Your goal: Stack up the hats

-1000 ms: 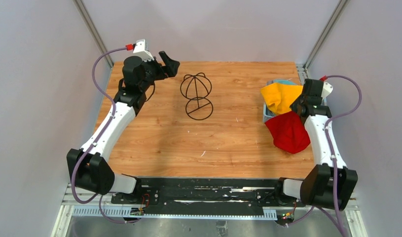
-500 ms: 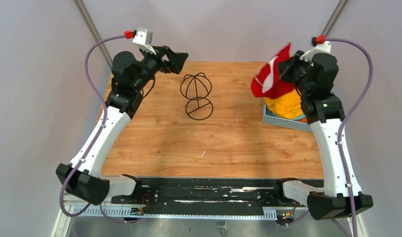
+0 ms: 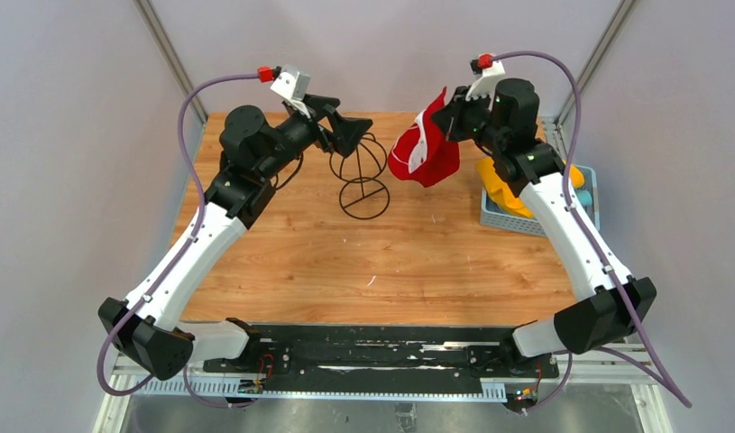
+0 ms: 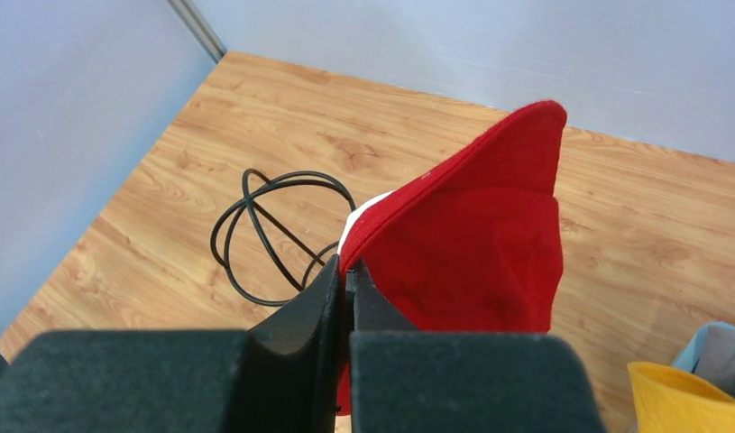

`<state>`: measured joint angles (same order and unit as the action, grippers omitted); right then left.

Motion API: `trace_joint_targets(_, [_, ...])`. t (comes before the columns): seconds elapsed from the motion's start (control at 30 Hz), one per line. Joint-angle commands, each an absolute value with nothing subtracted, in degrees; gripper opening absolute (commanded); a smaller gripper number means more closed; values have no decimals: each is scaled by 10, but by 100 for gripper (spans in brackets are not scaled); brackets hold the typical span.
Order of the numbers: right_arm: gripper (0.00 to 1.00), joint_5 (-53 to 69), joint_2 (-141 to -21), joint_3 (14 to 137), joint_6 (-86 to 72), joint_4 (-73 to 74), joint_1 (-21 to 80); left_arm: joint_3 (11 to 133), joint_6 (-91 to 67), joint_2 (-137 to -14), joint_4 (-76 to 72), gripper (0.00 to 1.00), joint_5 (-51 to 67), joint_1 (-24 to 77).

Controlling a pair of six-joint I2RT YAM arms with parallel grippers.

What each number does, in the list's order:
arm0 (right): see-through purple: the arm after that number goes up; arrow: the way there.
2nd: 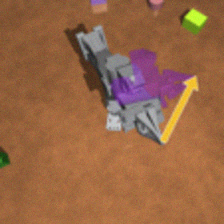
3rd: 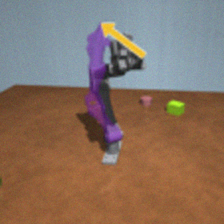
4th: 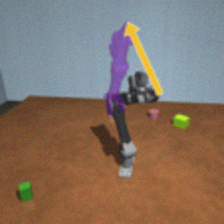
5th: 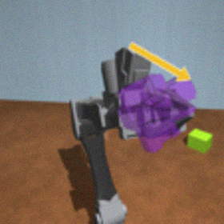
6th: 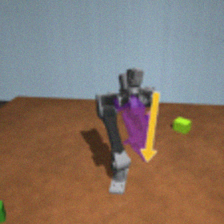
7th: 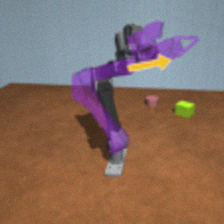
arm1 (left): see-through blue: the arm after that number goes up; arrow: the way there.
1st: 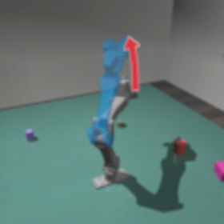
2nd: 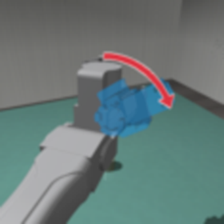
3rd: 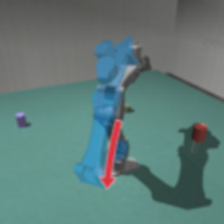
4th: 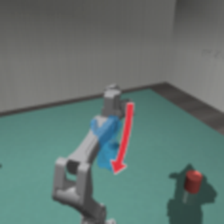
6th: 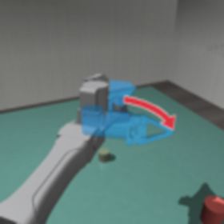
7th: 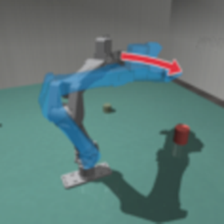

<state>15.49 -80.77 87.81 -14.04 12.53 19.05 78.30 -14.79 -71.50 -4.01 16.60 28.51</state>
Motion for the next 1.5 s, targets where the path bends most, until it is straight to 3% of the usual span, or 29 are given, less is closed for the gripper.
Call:
trace_joint_targets(0.0, [1,159,-812,920,-89,99,224,772,-128,-699,-35,98,141,288])
trace_joint_targets(0.2, [1,101,-844,964,-15,146,270,771,-100,-684,4,98,82,287])
trace_joint_targets(0.37, [1,50,-886,1011,41,176,319,746,-104,-640,29,98,-118,287])
trace_joint_targets(0.5, [1,-19,-937,1069,73,221,349,729,-84,-596,35,98,-212,287])
trace_joint_targets(1.1, [1,-225,-869,1036,160,214,352,727,-72,-588,58,98,-240,287])
trace_joint_targets(1.47, [0,-251,-915,1053,229,246,376,761,-26,-570,108,98,-318,285])
